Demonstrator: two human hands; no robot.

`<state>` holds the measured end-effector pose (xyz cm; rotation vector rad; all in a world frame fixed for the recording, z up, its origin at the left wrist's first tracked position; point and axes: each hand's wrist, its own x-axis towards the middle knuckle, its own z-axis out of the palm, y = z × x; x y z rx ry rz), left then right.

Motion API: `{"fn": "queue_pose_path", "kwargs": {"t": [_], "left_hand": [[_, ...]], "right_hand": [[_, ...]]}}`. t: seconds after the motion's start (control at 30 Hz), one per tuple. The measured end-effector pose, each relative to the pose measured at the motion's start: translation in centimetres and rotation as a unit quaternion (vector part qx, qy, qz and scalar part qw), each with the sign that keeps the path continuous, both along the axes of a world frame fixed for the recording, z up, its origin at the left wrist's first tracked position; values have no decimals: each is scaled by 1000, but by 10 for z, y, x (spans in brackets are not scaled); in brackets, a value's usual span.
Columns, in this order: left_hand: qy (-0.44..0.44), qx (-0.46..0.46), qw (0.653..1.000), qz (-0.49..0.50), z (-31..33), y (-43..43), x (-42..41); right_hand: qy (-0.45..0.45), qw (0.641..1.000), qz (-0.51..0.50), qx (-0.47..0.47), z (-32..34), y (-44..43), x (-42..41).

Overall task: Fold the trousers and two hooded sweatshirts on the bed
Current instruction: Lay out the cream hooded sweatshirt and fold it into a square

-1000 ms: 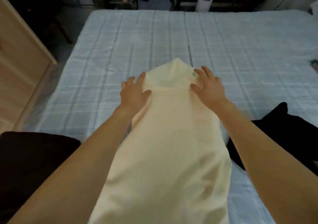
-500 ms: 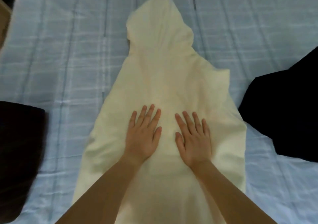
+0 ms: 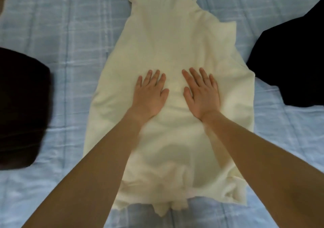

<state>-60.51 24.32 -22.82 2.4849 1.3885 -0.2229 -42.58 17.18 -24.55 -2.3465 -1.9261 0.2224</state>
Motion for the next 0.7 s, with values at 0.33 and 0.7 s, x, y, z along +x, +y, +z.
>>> {"fn": "queue_pose_path", "kwargs": {"t": [0.33, 0.7], "left_hand": [[-36, 43, 998, 12, 15, -185, -88], [-274, 30, 878, 391, 54, -213, -143]], "right_hand": [[92, 985, 49, -137, 46, -82, -16], [121, 981, -144, -36, 54, -253, -28]]}}
